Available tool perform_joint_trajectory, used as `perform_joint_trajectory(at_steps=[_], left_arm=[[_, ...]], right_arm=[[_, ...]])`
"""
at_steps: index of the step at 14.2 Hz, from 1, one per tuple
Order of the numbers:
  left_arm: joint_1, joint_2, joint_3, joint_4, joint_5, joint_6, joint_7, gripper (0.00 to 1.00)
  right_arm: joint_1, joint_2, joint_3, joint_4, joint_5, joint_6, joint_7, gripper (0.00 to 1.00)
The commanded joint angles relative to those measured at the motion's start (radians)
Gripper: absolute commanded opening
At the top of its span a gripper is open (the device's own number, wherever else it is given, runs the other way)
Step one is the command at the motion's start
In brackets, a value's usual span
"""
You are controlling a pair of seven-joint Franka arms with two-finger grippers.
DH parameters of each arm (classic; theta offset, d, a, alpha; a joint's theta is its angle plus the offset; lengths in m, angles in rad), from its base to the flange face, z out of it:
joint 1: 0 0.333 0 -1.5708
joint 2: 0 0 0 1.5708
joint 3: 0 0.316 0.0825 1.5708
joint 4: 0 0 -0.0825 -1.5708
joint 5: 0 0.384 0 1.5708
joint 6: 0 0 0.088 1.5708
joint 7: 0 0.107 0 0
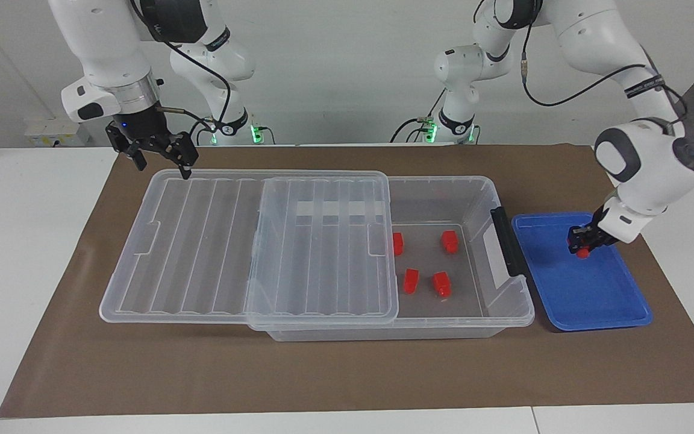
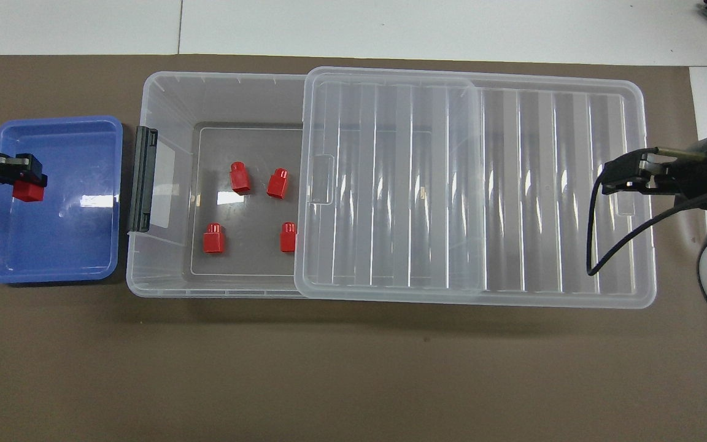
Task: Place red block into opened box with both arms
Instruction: 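Carry the red block with the left gripper into the open box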
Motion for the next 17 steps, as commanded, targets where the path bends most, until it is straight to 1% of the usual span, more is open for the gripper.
perform_joint_trajectory(at_steps=[1, 2, 4, 6, 7, 9, 10, 11, 12, 14, 17], left_arm=[[-0.037, 0.004, -0.03, 0.128, -0.014, -0.215, -0.166, 0.0], [-0.046, -0.011, -0.06, 0.148, -0.014, -0.26, -0.244, 0.0], [-0.067, -0.036, -0.146, 0.159, 0.012, -0.27, -0.432, 0.0], [-0.067, -0.037, -0.255, 0.157, 0.071, -0.253, -0.572, 0.0], [-0.069, -0.036, -0.283, 0.156, 0.075, -0.248, -0.627, 0.0], [-0.092, -0.037, -0.321, 0.148, 0.081, -0.199, -0.726, 0.0], [-0.095, -0.039, -0.341, 0.127, 0.08, -0.17, -0.758, 0.0], [-0.097, -0.051, -0.358, 0.096, 0.08, -0.141, -0.769, 0.0], [-0.097, -0.072, -0.37, 0.043, 0.08, -0.101, -0.771, 0.0], [-0.101, -0.123, -0.403, -0.088, 0.081, 0.017, -0.81, 0.0], [-0.113, -0.169, -0.424, -0.226, 0.121, 0.12, -0.824, 0.0]], right_arm=[[-0.019, -0.015, 0.016, -0.011, 0.02, -0.012, 0.004, 1.0], [-0.019, -0.016, 0.016, -0.011, 0.024, -0.01, 0.004, 1.0], [-0.019, -0.016, 0.01, -0.011, 0.039, -0.01, 0.004, 1.0], [-0.017, -0.016, 0.01, -0.011, 0.039, -0.01, 0.004, 1.0], [-0.017, -0.016, 0.008, -0.011, 0.039, -0.01, 0.004, 1.0], [-0.016, -0.016, 0.007, -0.012, 0.039, -0.01, 0.004, 1.0], [-0.016, -0.016, 0.007, -0.012, 0.039, -0.01, 0.004, 1.0], [-0.016, -0.016, 0.007, -0.012, 0.039, -0.01, 0.004, 1.0], [-0.016, -0.016, 0.005, -0.012, 0.039, -0.01, 0.004, 1.0], [-0.017, -0.018, 0.005, -0.012, 0.039, -0.01, 0.004, 1.0], [-0.017, -0.021, 0.005, -0.012, 0.039, -0.01, 0.004, 1.0]])
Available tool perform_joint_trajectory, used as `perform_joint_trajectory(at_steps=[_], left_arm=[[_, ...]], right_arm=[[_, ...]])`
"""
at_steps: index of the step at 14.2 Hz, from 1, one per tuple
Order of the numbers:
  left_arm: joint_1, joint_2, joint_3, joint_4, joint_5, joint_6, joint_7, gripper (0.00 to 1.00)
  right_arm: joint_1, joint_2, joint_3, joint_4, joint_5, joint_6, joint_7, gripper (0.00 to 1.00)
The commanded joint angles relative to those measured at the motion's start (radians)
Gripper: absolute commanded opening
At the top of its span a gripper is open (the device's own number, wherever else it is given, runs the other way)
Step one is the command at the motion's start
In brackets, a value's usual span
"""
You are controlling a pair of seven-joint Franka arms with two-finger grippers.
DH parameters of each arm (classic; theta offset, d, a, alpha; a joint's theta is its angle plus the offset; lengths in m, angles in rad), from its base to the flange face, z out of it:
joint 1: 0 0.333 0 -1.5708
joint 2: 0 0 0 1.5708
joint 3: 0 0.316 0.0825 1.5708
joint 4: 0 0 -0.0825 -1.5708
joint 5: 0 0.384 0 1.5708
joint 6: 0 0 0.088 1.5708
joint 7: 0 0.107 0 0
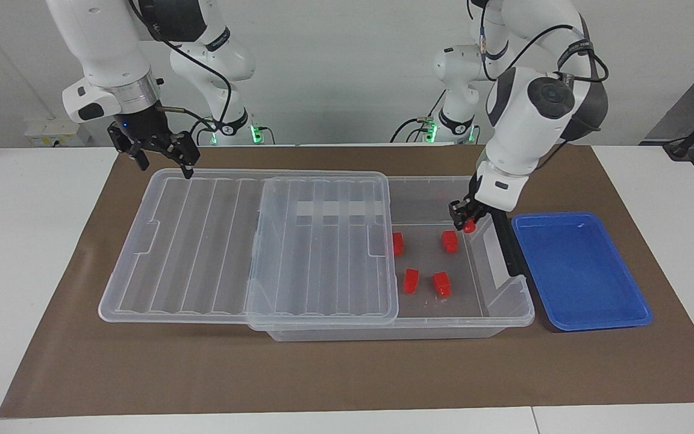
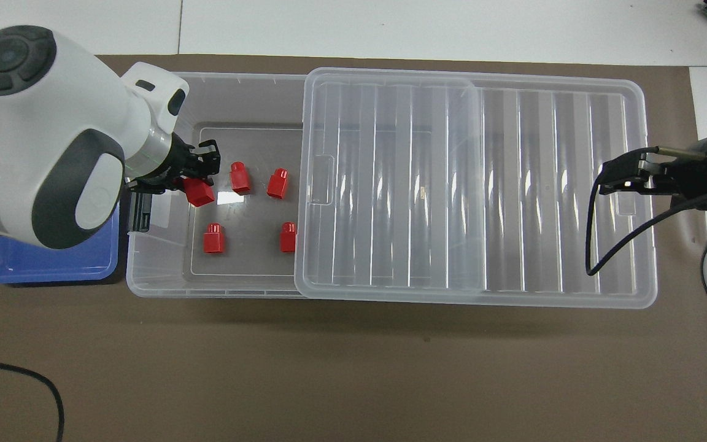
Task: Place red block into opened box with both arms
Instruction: 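Carry the red block with the left gripper into the open box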
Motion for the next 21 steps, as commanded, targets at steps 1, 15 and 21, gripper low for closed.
perform_joint_trajectory(at_steps=[1, 15, 21], left_arm=[[-0.007, -0.092, -0.002, -0.189, 0.028, 0.129, -0.02, 0.0], [-0.042, 0.101, -0.025, -0.376, 0.283, 0.562, -0.193, 0.0], [-0.035, 0.121, -0.025, -0.385, 0.311, 0.591, -0.19, 0.0]], right_arm=[[-0.016, -0.019, 0.007, -0.012, 0.018, -0.01, 0.004, 1.0], [-0.007, -0.022, 0.009, -0.012, 0.019, -0.041, -0.18, 1.0], [-0.007, -0.022, 0.007, -0.012, 0.019, -0.039, -0.178, 1.0]])
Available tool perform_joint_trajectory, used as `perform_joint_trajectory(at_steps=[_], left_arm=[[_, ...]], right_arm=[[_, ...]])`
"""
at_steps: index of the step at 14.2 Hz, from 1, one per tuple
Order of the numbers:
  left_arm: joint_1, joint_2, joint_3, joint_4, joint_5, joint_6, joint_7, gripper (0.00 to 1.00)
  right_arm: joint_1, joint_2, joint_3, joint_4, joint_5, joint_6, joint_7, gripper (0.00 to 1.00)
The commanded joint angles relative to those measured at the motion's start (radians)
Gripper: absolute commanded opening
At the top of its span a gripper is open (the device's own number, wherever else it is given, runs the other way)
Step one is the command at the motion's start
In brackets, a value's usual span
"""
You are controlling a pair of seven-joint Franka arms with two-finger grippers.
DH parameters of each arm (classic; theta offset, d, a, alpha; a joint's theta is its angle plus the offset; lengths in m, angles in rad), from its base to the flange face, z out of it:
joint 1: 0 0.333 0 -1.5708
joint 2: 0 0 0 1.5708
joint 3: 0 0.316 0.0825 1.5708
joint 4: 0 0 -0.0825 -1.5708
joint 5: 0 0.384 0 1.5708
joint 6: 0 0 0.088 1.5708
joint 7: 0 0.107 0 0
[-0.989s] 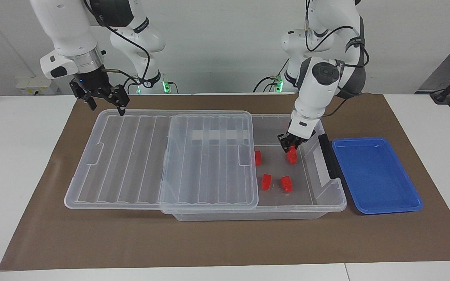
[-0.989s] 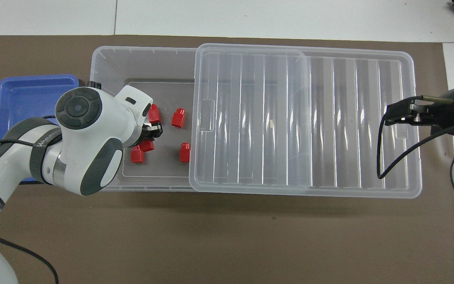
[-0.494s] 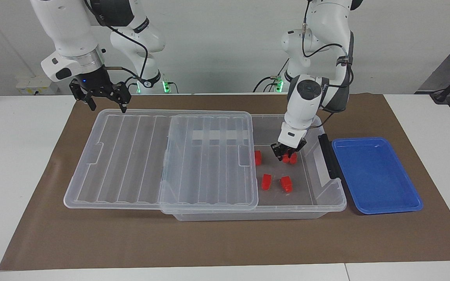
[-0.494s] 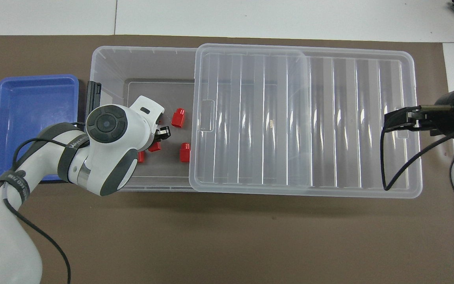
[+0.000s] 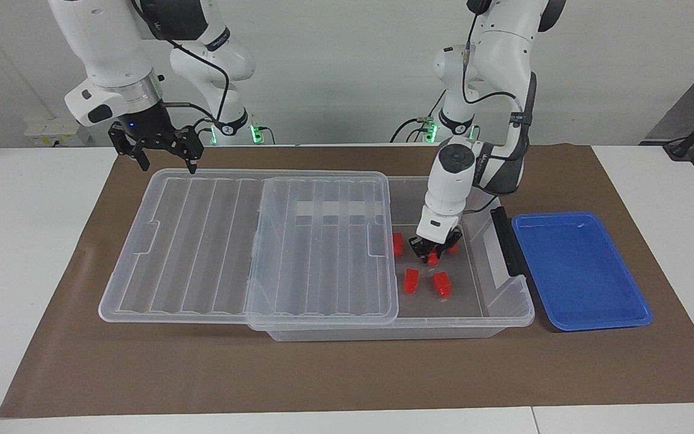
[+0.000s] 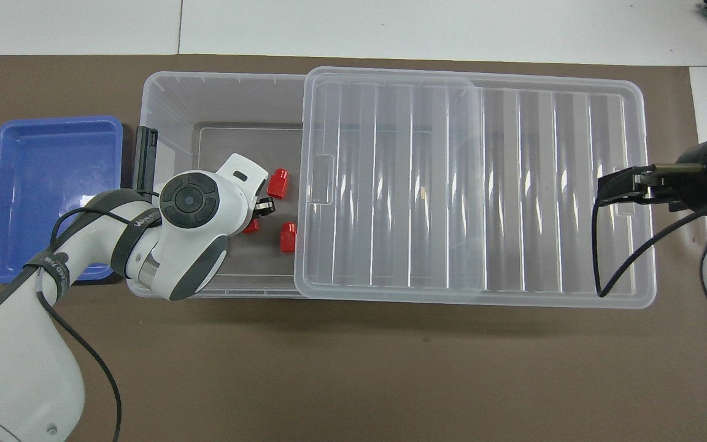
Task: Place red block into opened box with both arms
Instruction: 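Release the red block in the box and withdraw the left gripper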
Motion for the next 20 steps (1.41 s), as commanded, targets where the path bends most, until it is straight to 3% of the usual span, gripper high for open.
perform_joint_trajectory(at_steps=[1, 2, 3, 14, 15, 16, 18, 19, 20], left_arm=[[0.004, 0.012, 0.005, -0.008, 0.033, 0.021, -0.023, 0.12], [0.002, 0.01, 0.005, -0.008, 0.033, 0.008, -0.023, 0.7], [0.001, 0.01, 0.005, -0.003, 0.033, -0.004, -0.023, 0.76], [0.007, -0.036, -0.031, 0.133, 0.021, -0.297, -0.01, 0.71], [0.007, -0.04, -0.033, 0.133, 0.018, -0.298, -0.01, 0.71], [0.007, -0.045, -0.033, 0.135, 0.006, -0.301, -0.01, 0.71], [0.013, -0.06, -0.034, 0.138, 0.003, -0.337, -0.003, 0.71], [0.025, -0.068, -0.045, 0.156, -0.01, -0.379, 0.009, 0.71], [0.031, -0.069, -0.048, 0.199, -0.043, -0.447, 0.038, 0.71]], right_arm=[[-0.009, -0.02, 0.004, -0.011, 0.014, -0.013, -0.023, 1.0], [-0.009, -0.02, 0.004, -0.011, 0.014, -0.013, -0.023, 1.0], [-0.009, -0.02, 0.004, -0.011, 0.014, -0.013, -0.023, 1.0], [-0.009, -0.02, -0.042, -0.014, 0.013, 0.03, -0.024, 0.99], [-0.009, -0.02, -0.062, -0.032, 0.013, 0.062, -0.024, 0.9], [-0.009, -0.02, -0.098, -0.061, 0.014, 0.108, -0.027, 0.75], [-0.009, -0.02, -0.141, -0.096, 0.014, 0.174, -0.029, 0.08], [-0.01, -0.018, -0.166, -0.113, 0.014, 0.197, -0.032, 0.0], [-0.01, -0.017, -0.19, -0.142, 0.014, 0.235, -0.032, 0.0]])
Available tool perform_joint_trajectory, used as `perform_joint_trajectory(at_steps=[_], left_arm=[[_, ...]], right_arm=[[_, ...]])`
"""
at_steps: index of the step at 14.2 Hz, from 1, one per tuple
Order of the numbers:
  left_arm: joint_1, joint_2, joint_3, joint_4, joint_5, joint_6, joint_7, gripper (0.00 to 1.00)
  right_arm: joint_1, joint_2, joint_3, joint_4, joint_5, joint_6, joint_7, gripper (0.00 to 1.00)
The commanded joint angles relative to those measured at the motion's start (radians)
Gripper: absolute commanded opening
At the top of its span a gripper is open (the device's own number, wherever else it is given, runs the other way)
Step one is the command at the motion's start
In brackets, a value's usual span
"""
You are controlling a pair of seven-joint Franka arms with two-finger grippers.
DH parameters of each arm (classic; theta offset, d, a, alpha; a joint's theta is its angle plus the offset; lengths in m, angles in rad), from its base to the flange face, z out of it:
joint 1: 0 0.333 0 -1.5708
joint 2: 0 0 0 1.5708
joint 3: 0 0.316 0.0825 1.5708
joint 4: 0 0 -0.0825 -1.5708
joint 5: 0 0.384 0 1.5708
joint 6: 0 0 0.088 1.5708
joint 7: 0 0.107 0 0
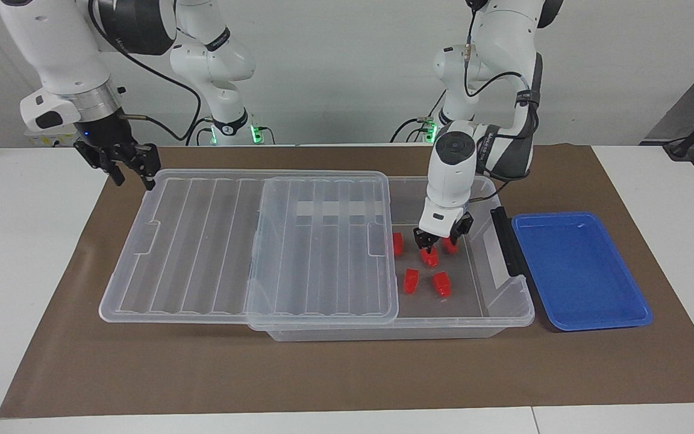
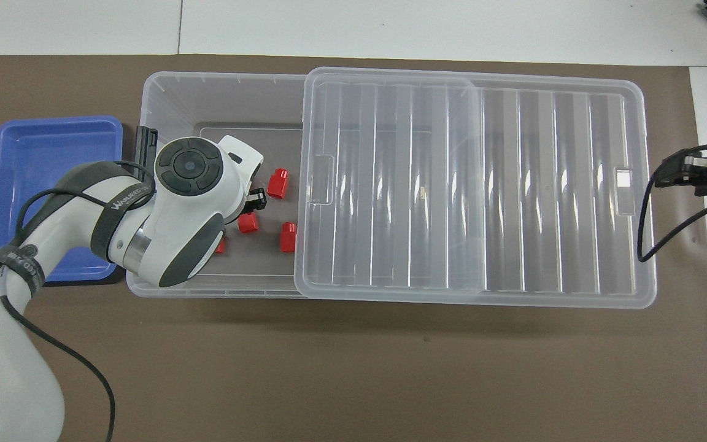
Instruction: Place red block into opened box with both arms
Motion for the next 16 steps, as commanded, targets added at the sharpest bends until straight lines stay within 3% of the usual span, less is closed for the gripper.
perform_joint_trajectory(at_steps=[1, 4, 7, 9, 14, 16], left_arm=[[0.03, -0.025, -0.016, 0.126, -0.084, -0.196, 0.096, 0.71], [0.071, -0.022, -0.002, 0.303, -0.152, -0.408, 0.254, 0.71], [0.117, -0.025, 0.012, 0.354, -0.152, -0.505, 0.389, 0.71], [0.113, -0.029, 0.097, 0.365, -0.152, -0.525, 0.52, 0.71], [0.108, -0.056, 0.389, 0.345, -0.222, -0.428, 0.981, 0.71], [0.11, -0.106, 0.438, 0.201, -0.224, -0.259, 1.075, 0.71]], right_arm=[[-0.008, -0.015, -0.042, -0.091, 0.014, 0.111, -0.028, 0.0], [-0.009, 0.029, -0.092, -0.093, 0.014, 0.165, -0.133, 0.0], [-0.012, 0.103, -0.157, -0.09, 0.019, 0.239, -0.227, 0.0], [-0.012, 0.144, -0.178, -0.079, 0.083, 0.253, -0.252, 0.0], [-0.006, 0.199, -0.178, -0.076, 0.098, 0.289, -0.29, 0.0], [-0.003, 0.204, -0.171, -0.084, 0.098, 0.289, -0.292, 0.0]])
